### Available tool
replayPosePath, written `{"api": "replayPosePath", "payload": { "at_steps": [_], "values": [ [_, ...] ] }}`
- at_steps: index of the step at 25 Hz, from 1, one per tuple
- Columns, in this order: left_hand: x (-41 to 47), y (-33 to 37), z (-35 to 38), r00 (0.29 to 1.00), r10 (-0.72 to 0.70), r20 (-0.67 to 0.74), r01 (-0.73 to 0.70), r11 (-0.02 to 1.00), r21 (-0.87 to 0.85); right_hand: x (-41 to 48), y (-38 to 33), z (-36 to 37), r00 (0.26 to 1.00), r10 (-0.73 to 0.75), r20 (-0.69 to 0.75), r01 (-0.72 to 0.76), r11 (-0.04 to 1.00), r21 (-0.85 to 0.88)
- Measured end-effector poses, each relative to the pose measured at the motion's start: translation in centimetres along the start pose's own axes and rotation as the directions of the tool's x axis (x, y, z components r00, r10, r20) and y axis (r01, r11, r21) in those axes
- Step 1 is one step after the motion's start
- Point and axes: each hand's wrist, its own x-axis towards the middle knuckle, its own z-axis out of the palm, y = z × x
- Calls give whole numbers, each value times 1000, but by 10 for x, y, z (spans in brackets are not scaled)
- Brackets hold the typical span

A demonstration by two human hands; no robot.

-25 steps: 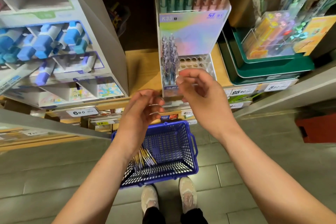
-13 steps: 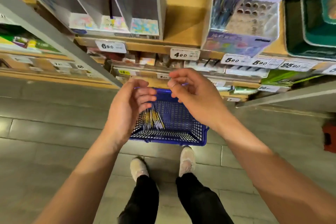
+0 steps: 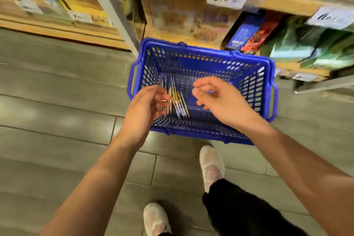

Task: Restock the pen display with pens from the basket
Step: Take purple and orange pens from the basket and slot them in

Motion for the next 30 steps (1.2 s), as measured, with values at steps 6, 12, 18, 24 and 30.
{"api": "replayPosePath", "payload": {
  "at_steps": [6,12,18,24,30],
  "values": [
    [117,-74,-13,993,-117,11,108,951,290,112,142,38,973,179,147,-64,817,-573],
    [161,-79,3,989,-103,109,27,835,550,177,226,88,913,343,220,55,431,-901],
    [164,-71,11,995,-65,82,14,856,517,199,254,102,927,339,162,20,387,-922],
    [162,-86,-17,991,-137,16,110,858,502,202,265,101,933,339,123,-33,420,-907],
    [184,-89,-38,991,-124,-48,131,850,511,205,246,96,922,375,96,-117,508,-853]
  ]
}}
